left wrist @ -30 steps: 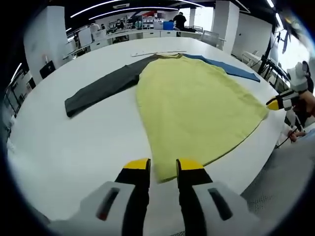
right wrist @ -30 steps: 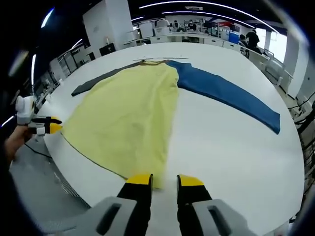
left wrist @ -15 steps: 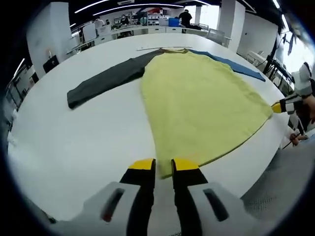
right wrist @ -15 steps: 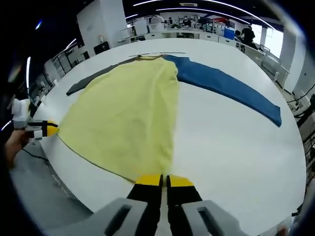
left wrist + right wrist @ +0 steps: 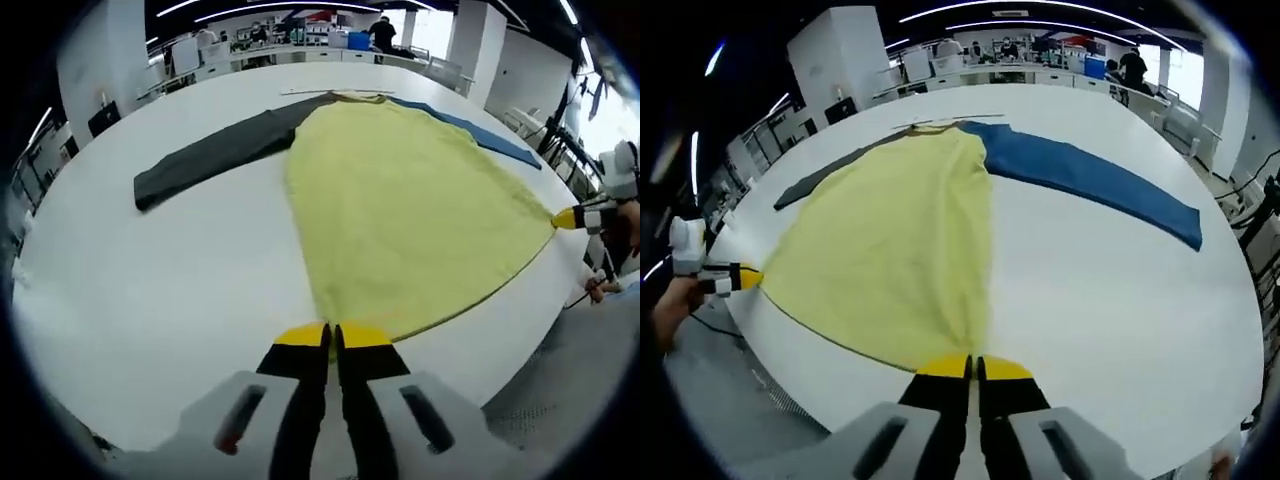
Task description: Fold the garment on the visible template until the final outline fits inside the template.
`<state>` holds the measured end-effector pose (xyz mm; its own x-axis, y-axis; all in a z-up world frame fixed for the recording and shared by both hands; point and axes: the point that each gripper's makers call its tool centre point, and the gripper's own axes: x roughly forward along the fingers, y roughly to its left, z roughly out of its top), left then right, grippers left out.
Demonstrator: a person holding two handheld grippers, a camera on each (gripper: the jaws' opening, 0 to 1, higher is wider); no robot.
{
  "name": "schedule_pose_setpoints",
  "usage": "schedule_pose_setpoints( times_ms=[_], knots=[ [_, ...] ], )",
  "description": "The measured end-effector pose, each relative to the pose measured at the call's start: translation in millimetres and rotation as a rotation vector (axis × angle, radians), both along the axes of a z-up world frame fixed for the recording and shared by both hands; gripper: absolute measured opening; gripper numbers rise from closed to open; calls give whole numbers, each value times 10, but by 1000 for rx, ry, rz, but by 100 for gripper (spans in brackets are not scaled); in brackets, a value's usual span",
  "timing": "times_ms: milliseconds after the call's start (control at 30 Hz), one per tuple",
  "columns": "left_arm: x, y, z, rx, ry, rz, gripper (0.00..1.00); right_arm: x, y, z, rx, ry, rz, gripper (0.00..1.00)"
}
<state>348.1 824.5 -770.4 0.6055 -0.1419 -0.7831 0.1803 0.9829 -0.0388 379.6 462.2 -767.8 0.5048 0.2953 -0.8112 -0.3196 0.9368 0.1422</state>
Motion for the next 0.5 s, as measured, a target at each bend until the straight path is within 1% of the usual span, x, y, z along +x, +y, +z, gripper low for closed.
schedule_pose_setpoints(
  times_ms=[100,233,500],
  knots=[
    [-42,-11,25,9,7,-11,0,-14,-3,-3,0,2,-1,0],
    [-118,-4,47,25,13,-24,0,-79,-11,-20,7,21,5,0],
    [-281,8,17,16,53,-18,0,-230,-3,-49,9,58,27,0]
  ],
)
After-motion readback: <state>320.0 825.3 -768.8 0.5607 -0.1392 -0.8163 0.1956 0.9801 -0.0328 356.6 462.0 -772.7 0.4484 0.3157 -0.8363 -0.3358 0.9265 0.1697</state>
